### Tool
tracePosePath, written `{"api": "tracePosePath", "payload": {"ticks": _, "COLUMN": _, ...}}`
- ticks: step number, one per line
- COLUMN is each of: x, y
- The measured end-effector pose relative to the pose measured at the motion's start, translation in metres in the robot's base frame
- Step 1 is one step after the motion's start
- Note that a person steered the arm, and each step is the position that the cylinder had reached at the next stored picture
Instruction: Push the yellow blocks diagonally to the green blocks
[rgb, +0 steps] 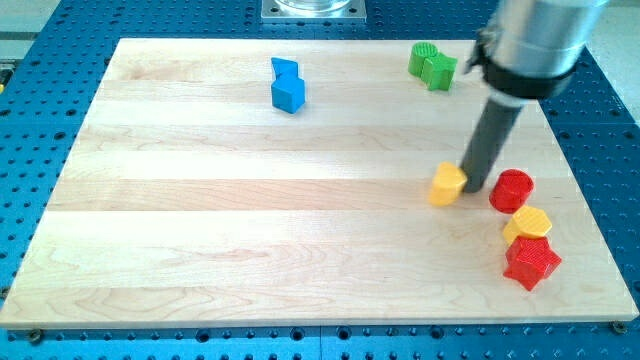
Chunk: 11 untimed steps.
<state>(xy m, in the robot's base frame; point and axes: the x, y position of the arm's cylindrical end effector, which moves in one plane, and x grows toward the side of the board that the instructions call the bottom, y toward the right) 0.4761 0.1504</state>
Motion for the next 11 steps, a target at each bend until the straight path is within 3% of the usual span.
{"api": "tracePosePath", "payload": {"ticks": 1, "x": -0.021, "y": -0.051}}
{"api": "tracePosePath", "payload": {"ticks": 2, "x": -0.042, "y": 0.034}}
{"api": "tracePosePath", "payload": {"ticks": 3, "x": -0.017, "y": 0.153}}
{"api": "tracePosePath", "payload": {"ticks": 4, "x": 0.043, "y": 0.151}}
{"api": "tracePosePath", "payload": {"ticks": 6, "x": 0.073, "y": 0.047}}
{"api": "tracePosePath", "payload": {"ticks": 7, "x": 0.077, "y": 0.043}}
{"api": "tracePosePath", "payload": {"ticks": 8, "x": 0.08, "y": -0.039}}
{"api": "tracePosePath", "payload": {"ticks": 10, "x": 0.14, "y": -0.059}}
{"api": "tracePosePath", "payload": {"ticks": 11, "x": 0.092, "y": -0.059}}
